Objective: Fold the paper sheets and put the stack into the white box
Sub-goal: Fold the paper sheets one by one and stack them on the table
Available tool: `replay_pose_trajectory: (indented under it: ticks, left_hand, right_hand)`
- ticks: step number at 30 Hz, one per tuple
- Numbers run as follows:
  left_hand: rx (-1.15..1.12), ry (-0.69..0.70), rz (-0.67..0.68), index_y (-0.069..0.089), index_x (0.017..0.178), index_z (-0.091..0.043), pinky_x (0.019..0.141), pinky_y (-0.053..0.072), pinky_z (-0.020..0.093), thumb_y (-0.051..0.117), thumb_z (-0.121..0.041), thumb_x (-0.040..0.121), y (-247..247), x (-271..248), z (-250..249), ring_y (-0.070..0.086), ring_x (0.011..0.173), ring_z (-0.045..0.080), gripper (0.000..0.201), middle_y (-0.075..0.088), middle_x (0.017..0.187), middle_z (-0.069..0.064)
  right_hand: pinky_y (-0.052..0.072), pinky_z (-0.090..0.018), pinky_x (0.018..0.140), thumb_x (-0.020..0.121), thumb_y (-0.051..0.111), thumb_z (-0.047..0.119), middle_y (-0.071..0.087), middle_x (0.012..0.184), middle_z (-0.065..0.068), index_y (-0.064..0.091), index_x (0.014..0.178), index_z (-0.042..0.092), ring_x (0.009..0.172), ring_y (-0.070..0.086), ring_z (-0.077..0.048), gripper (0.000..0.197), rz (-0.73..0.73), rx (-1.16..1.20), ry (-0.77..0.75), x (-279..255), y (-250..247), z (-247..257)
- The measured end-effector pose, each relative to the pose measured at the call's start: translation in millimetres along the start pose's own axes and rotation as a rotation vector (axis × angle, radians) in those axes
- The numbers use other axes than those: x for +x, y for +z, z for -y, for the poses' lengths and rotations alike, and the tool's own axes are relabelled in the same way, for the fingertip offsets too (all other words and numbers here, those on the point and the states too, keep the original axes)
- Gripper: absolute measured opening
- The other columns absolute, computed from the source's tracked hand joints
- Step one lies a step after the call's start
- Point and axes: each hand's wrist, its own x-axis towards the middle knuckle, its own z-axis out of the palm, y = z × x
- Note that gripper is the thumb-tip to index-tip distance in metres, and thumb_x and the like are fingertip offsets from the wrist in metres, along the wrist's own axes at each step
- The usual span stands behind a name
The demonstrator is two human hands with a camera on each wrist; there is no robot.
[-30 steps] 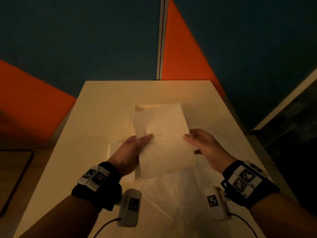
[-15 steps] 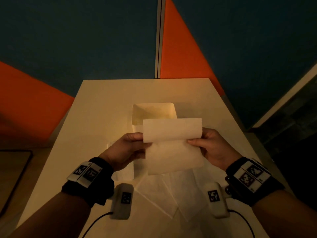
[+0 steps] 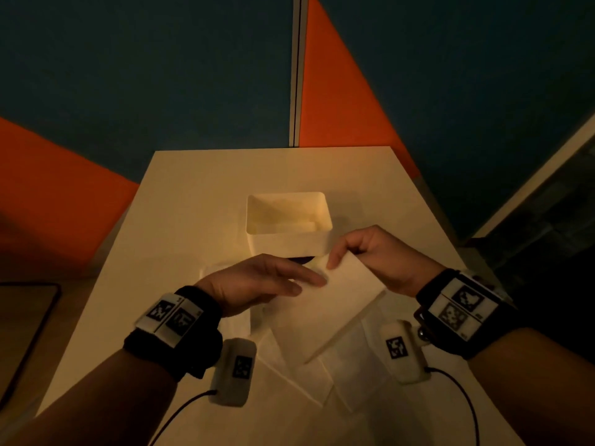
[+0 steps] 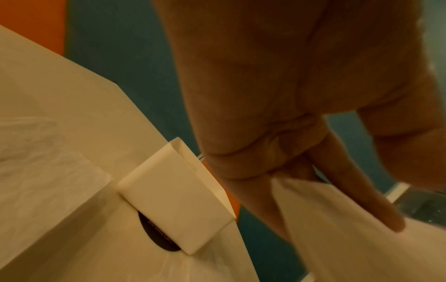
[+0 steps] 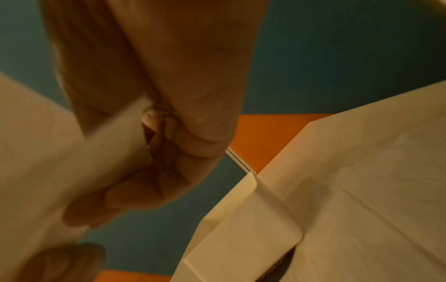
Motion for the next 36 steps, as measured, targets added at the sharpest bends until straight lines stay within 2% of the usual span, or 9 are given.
replay_pose_trajectory:
  ticks: [2, 4, 8, 11, 14, 18, 21, 27, 36]
  left_hand:
    - [0.021, 0.002, -0.1, 0.076, 0.095, -0.018, 0.084, 0.052, 0.024, 0.061, 0.0, 0.081, 2, 4, 3, 0.065, 0.103, 0.017, 0.027, 0.07, 0.111, 0.004]
    - [0.022, 0.014, -0.271, 0.077, 0.09, -0.017, 0.079, 0.055, 0.027, 0.064, 0.004, 0.08, -3, 5, 10, 0.067, 0.094, 0.017, 0.027, 0.072, 0.105, 0.001]
    - [-0.013, -0.012, -0.629, 0.073, 0.094, -0.016, 0.076, 0.057, 0.034, 0.064, 0.002, 0.082, -20, -4, 32, 0.063, 0.089, 0.022, 0.023, 0.067, 0.105, 0.004]
    - [0.014, -0.04, -0.81, 0.069, 0.088, -0.02, 0.074, 0.055, 0.034, 0.062, 0.003, 0.083, -32, -11, 53, 0.061, 0.088, 0.023, 0.024, 0.061, 0.104, 0.006]
    - [0.137, -0.118, -0.934, 0.069, 0.086, -0.022, 0.084, 0.052, 0.04, 0.067, 0.0, 0.081, -45, -18, 75, 0.061, 0.092, 0.029, 0.023, 0.06, 0.105, 0.007]
    - [0.377, -0.211, -1.009, 0.069, 0.104, -0.017, 0.086, 0.05, 0.038, 0.068, -0.005, 0.081, -54, -26, 97, 0.06, 0.09, 0.026, 0.026, 0.06, 0.105, 0.005]
    - [0.529, -0.234, -1.037, 0.068, 0.11, -0.014, 0.079, 0.043, 0.028, 0.067, -0.005, 0.08, -58, -30, 108, 0.056, 0.085, 0.022, 0.032, 0.064, 0.105, 0.008]
    - [0.6, -0.237, -1.056, 0.067, 0.114, -0.013, 0.083, 0.043, 0.029, 0.067, -0.006, 0.08, -60, -31, 112, 0.059, 0.096, 0.028, 0.035, 0.065, 0.111, 0.01]
    - [0.597, -0.241, -1.084, 0.067, 0.114, -0.017, 0.088, 0.049, 0.037, 0.067, -0.006, 0.08, -68, -26, 116, 0.06, 0.097, 0.031, 0.036, 0.065, 0.111, 0.014]
  right_hand:
    - [0.053, -0.02, 0.065, 0.083, 0.059, -0.007, 0.069, 0.09, -0.004, 0.068, 0.091, 0.012, 0.077, 0.065, -0.009, 0.022, 0.016, 0.018, -0.005, 3, 0, -3]
    - [0.05, -0.026, 0.07, 0.085, 0.058, -0.005, 0.067, 0.098, -0.007, 0.062, 0.109, 0.016, 0.085, 0.063, -0.015, 0.032, -0.064, 0.047, 0.023, 8, -4, -14]
    - [0.05, -0.028, 0.082, 0.082, 0.067, 0.003, 0.061, 0.105, -0.002, 0.058, 0.114, 0.017, 0.098, 0.058, -0.018, 0.036, -0.323, -0.365, 0.149, 14, -20, -63]
    - [0.043, -0.03, 0.098, 0.083, 0.068, 0.015, 0.052, 0.129, 0.001, 0.053, 0.127, 0.021, 0.114, 0.051, -0.017, 0.047, -0.243, -0.702, 0.274, 7, -26, -103]
    - [0.036, -0.034, 0.104, 0.085, 0.064, 0.034, 0.033, 0.147, 0.007, 0.038, 0.14, 0.03, 0.132, 0.037, -0.018, 0.061, -0.126, -0.955, 0.357, -2, -23, -126]
    - [0.028, -0.034, 0.109, 0.079, 0.066, 0.048, 0.014, 0.155, 0.014, 0.023, 0.145, 0.036, 0.141, 0.019, -0.013, 0.08, -0.077, -1.035, 0.364, -10, -18, -143]
    - [0.027, -0.035, 0.109, 0.081, 0.065, 0.047, 0.012, 0.155, 0.017, 0.021, 0.146, 0.037, 0.142, 0.017, -0.01, 0.079, -0.092, -1.029, 0.353, -11, -18, -148]
    - [0.032, -0.034, 0.108, 0.094, 0.048, 0.032, 0.018, 0.155, 0.016, 0.027, 0.145, 0.036, 0.142, 0.02, -0.009, 0.055, -0.15, -1.042, 0.299, -10, -17, -152]
    - [0.033, -0.038, 0.108, 0.097, 0.044, 0.038, 0.036, 0.149, 0.012, 0.051, 0.133, 0.035, 0.137, 0.033, -0.01, 0.037, -0.216, -0.937, 0.261, -8, -18, -152]
